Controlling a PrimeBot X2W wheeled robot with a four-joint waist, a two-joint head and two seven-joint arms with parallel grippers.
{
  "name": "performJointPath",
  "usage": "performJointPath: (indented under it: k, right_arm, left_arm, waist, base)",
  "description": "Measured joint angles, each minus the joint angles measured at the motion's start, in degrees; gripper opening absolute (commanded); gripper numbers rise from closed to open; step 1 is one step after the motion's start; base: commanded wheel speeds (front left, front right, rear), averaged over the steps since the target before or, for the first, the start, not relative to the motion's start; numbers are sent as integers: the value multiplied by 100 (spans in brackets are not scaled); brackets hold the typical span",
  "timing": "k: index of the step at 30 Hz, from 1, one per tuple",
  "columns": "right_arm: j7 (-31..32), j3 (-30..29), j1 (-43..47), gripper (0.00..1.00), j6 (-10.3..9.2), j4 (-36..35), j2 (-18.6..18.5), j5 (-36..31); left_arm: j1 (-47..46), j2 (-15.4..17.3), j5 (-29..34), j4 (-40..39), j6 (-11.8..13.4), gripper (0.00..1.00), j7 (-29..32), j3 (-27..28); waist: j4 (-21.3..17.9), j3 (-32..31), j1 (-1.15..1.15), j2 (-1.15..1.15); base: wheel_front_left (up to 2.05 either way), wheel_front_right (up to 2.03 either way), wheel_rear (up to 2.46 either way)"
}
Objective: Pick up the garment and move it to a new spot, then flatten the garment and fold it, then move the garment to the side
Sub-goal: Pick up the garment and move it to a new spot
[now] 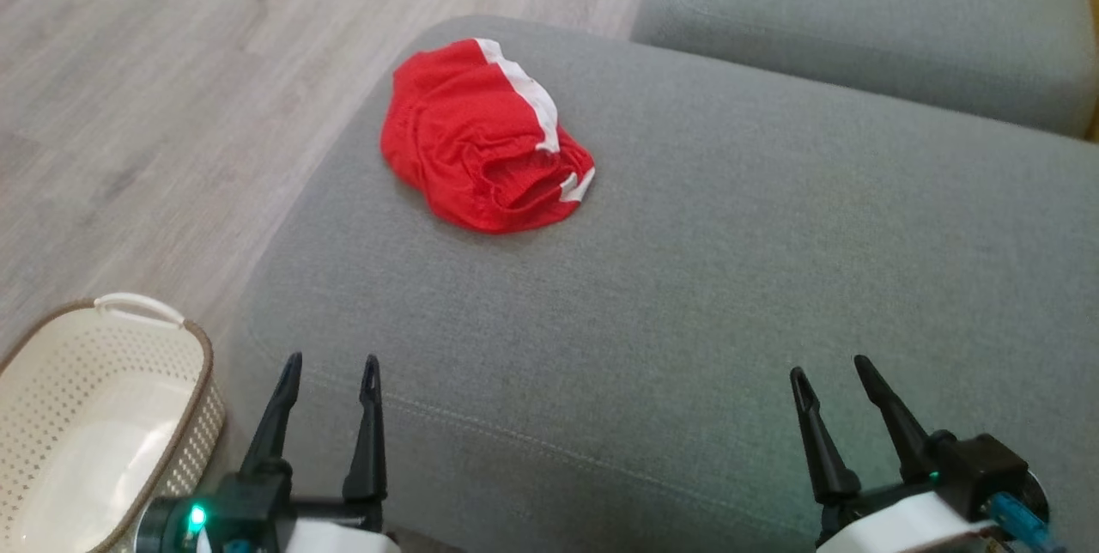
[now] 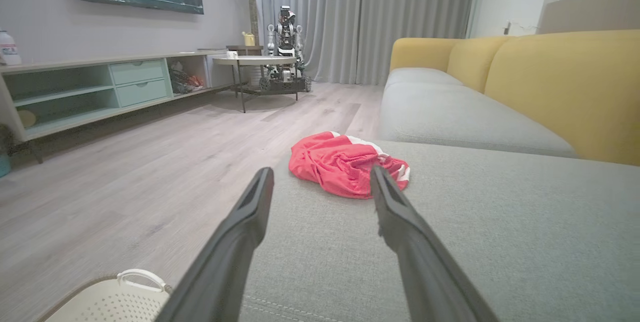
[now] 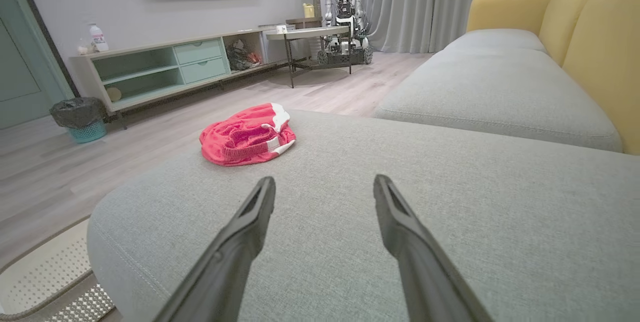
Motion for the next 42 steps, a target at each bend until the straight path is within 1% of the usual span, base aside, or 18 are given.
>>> performJointPath:
  k: [2, 4, 8, 9, 10, 12, 14, 17, 21, 24, 28, 32, 35, 42]
  right_arm:
    - [0, -29, -2, 100, 0, -1, 0, -69]
    - [0, -35, -23, 100, 0, -7, 0, -186]
    - [0, -40, -238, 100, 0, -37, 0, -444]
    - [0, -40, -238, 100, 0, -37, 0, -444]
    - [0, -35, -330, 100, 0, -54, -2, -493]
    - [0, -15, -511, 100, 0, -77, -26, -563]
    - [0, 19, -696, 100, 0, -105, -101, -600]
    - [0, 59, -964, 100, 0, -108, -227, -635]
    - [0, 119, -1215, 100, 0, -121, -392, -682]
    - [0, 177, -1395, 100, 0, -138, -490, -684]
    - [0, 230, -1662, 100, 0, -157, -548, -717]
    - [0, 286, -1924, 100, 0, -229, -657, -717]
    - [0, 283, -2125, 100, 0, -267, -708, -717]
    - [-1, 328, -2326, 100, 0, -343, -713, -726]
  left_arm:
    - [-91, -1, -15, -29, -57, 100, 0, 21]
    - [-368, -2, -19, -67, -129, 100, 0, 100]
    - [-1516, -22, -124, -78, -282, 100, -2, 299]
    - [-1516, -22, -124, -78, -282, 100, -2, 299]
    - [-1844, -23, -153, 42, -330, 100, -2, 355]
    - [-2440, -41, -259, 389, -416, 100, -2, 467]
    - [-2987, -46, -408, 916, -534, 100, -3, 619]
    - [-3740, -24, -670, 2057, -750, 100, 10, 758]
    - [-4813, -23, -1081, 3292, -990, 100, 349, 847]
    - [-5679, 20, -1388, 4045, -1087, 100, 686, 944]
    - [-6524, 53, -1884, 5043, -1165, 100, 1403, 1084]
    - [-7044, 247, -2227, 5817, -1180, 100, 1912, 1290]
    - [-7336, 378, -2279, 6289, -1180, 100, 2218, 1299]
    - [-7713, 552, -2285, 6970, -1180, 100, 2540, 1261]
  waist:
    - [-47, 101, 0, 0]
    - [-90, 250, 0, 0]
    - [-180, 646, 0, 0]
    - [-180, 646, 0, 0]
    - [-203, 756, 1, 0]
    - [-252, 977, 2, 0]
    - [-308, 1194, 2, 0]
    - [-411, 1507, 2, 0]
    - [-563, 1902, 3, 0]
    - [-680, 2191, 2, 0]
    - [-842, 2542, 2, -1]
    - [-1019, 2886, 2, -1]
    - [-1162, 3114, 2, -1]
    - [-1478, 3532, 1, 0]
  base:
    - [0, 0, 0]
    - [0, 0, 0]
    - [0, 0, 0]
    - [0, 0, 0]
    - [0, 0, 0]
    - [0, 0, 0]
    - [0, 0, 0]
    - [0, 0, 0]
    - [0, 0, 0]
    - [0, 0, 0]
    - [0, 0, 0]
    - [0, 0, 0]
    - [0, 0, 0]
    - [0, 0, 0]
